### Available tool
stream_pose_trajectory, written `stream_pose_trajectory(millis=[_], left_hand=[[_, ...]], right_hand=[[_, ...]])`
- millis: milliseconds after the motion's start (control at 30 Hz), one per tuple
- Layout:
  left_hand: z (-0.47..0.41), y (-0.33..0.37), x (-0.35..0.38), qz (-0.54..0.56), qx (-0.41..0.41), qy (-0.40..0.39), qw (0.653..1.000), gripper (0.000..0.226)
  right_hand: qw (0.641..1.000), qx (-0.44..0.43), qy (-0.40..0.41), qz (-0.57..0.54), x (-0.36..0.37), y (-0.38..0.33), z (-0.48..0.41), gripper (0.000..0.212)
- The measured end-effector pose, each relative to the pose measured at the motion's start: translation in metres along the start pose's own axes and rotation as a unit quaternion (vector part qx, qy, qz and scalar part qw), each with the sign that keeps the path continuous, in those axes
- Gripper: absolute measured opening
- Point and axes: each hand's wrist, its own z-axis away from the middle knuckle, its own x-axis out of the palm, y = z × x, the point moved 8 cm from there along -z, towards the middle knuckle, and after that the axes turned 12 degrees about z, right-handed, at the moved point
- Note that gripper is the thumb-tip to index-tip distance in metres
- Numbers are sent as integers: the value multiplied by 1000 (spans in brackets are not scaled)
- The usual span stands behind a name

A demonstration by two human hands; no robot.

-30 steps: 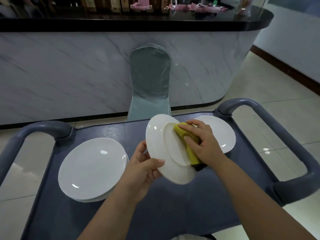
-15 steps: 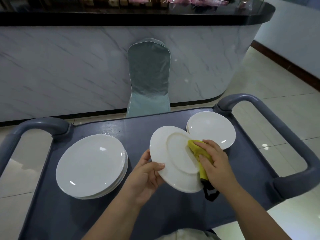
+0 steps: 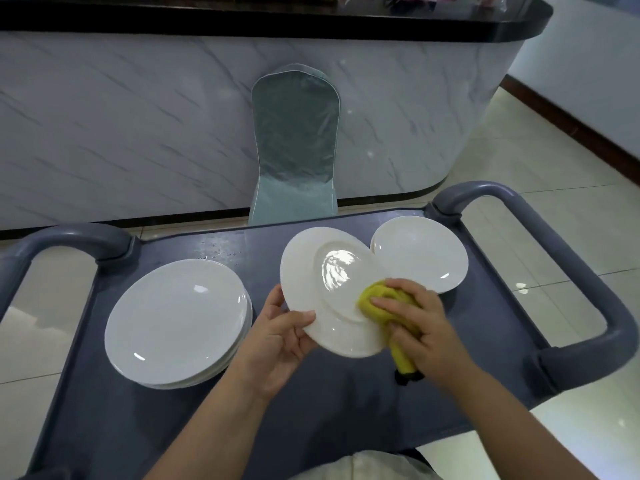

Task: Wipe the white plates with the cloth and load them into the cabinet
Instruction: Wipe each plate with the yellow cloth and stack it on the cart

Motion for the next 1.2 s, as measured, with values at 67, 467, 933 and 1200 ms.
stream_pose_trajectory(millis=[67,467,933,1200], left_hand=[[4,-2,5,-41,-8,-28,999,66],[9,17,-12,-73,36,19,997,62],[10,6,-7,-97,9,18,995,68],[-1,-37,24,-110,-53,-54,991,61]], right_hand=[[999,37,16,-19,-9,16,-19,43],[991,-127,-15,27,35,-35,-3,49],[987,-113,32,111,17,-14,27,36],[991,10,106,86,-22,7,-20,38]])
